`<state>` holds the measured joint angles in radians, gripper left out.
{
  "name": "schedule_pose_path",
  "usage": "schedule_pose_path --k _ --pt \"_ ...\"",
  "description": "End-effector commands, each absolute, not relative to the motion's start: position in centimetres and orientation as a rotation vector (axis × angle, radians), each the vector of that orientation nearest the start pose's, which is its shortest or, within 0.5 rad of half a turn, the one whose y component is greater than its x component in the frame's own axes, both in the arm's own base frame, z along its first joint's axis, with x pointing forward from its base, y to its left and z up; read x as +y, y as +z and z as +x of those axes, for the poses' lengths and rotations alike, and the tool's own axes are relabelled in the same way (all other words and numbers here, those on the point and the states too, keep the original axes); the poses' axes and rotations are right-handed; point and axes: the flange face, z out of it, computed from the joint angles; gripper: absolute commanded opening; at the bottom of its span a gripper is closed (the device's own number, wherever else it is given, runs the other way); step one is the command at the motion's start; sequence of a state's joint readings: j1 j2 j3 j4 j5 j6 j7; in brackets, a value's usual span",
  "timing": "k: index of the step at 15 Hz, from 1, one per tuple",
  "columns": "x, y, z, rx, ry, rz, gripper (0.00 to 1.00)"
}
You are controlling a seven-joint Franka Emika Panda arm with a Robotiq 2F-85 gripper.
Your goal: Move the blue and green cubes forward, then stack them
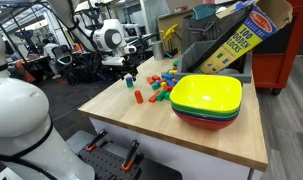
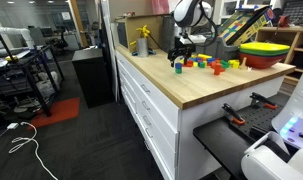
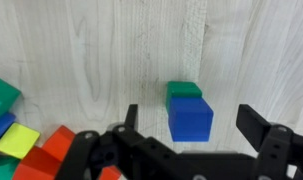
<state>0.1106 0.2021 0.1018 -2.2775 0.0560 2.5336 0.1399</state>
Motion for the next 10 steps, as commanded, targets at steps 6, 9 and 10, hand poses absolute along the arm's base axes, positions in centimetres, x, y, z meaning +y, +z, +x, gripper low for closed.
schedule_pose_path --k 6,9,10 --pt "11.9 29.5 55.2 0.0 -0.149 -3.076 1.0" --pt "12.0 29.9 56.1 0.016 -0.181 -3.083 0.72" --pt "12.0 29.8 56.3 0.02 -0.187 -3.087 0.66"
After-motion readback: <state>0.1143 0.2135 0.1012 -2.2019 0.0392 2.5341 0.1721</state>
